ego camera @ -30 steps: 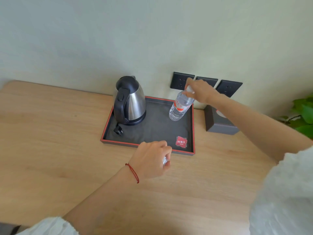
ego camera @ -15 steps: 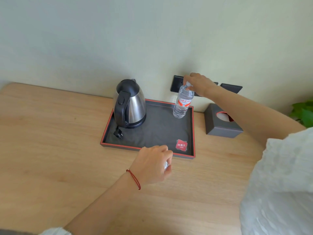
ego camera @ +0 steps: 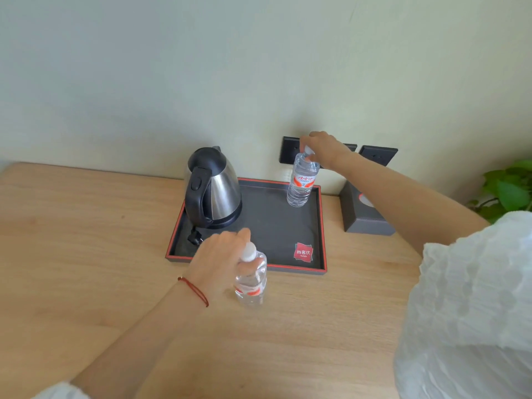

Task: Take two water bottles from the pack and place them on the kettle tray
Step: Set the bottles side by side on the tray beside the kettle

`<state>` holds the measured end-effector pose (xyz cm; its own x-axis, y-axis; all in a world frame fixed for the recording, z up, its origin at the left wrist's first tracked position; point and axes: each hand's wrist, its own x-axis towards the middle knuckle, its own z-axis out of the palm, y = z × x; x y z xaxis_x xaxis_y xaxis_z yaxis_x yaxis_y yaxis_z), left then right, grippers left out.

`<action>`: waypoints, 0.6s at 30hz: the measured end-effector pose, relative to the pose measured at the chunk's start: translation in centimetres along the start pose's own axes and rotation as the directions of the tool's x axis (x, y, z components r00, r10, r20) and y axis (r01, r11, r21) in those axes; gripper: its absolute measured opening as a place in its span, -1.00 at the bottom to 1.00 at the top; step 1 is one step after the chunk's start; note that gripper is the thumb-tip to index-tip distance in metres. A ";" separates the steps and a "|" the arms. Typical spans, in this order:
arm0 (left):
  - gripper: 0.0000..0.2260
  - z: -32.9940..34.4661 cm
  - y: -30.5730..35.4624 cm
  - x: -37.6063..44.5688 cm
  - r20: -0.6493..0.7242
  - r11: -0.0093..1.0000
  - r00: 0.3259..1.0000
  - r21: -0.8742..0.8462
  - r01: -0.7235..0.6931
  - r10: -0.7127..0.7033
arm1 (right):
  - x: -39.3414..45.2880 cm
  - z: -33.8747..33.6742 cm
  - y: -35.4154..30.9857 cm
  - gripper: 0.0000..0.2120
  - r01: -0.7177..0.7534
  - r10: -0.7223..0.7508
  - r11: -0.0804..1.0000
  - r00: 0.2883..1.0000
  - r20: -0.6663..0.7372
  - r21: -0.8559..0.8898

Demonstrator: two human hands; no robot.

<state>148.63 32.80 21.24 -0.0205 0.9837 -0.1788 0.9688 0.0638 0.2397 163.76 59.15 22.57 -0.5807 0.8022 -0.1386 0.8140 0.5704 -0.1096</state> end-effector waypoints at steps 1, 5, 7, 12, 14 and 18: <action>-0.62 -1.1 -0.2 1.0 -0.047 0.998 0.999 -0.048 -0.026 0.024 | 0.1 0.0 0.2 -0.77 -0.003 0.003 1.000 1.000 -0.004 0.008; -0.67 -5.3 -1.9 6.1 -0.239 0.972 0.961 -0.155 -0.177 0.137 | 0.2 0.4 0.5 -0.79 0.001 0.000 0.999 1.000 -0.024 0.036; -0.68 -6.5 -2.5 9.5 -0.232 0.964 0.959 -0.172 -0.203 0.161 | 0.2 0.6 0.5 -0.79 -0.003 0.004 0.999 1.000 -0.029 0.043; -0.70 -5.1 -2.6 17.1 -0.166 0.960 0.968 -0.177 -0.218 0.189 | 0.7 0.9 0.8 -0.79 -0.022 0.024 0.998 0.999 -0.031 0.064; -0.69 -4.2 -1.8 19.3 -0.178 0.965 0.967 -0.157 -0.211 0.182 | 0.9 1.1 1.0 -0.79 -0.012 0.014 0.998 0.999 -0.037 0.058; -0.71 -2.9 -1.0 21.7 -0.182 0.964 0.959 -0.113 -0.240 0.218 | 1.3 1.6 1.6 -0.78 -0.004 0.006 0.999 0.999 -0.046 0.052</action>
<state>146.52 54.63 19.92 0.1462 0.9878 0.0540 0.9110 -0.1557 0.3819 164.30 60.80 20.62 -0.5744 0.8131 -0.0943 0.8148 0.5571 -0.1602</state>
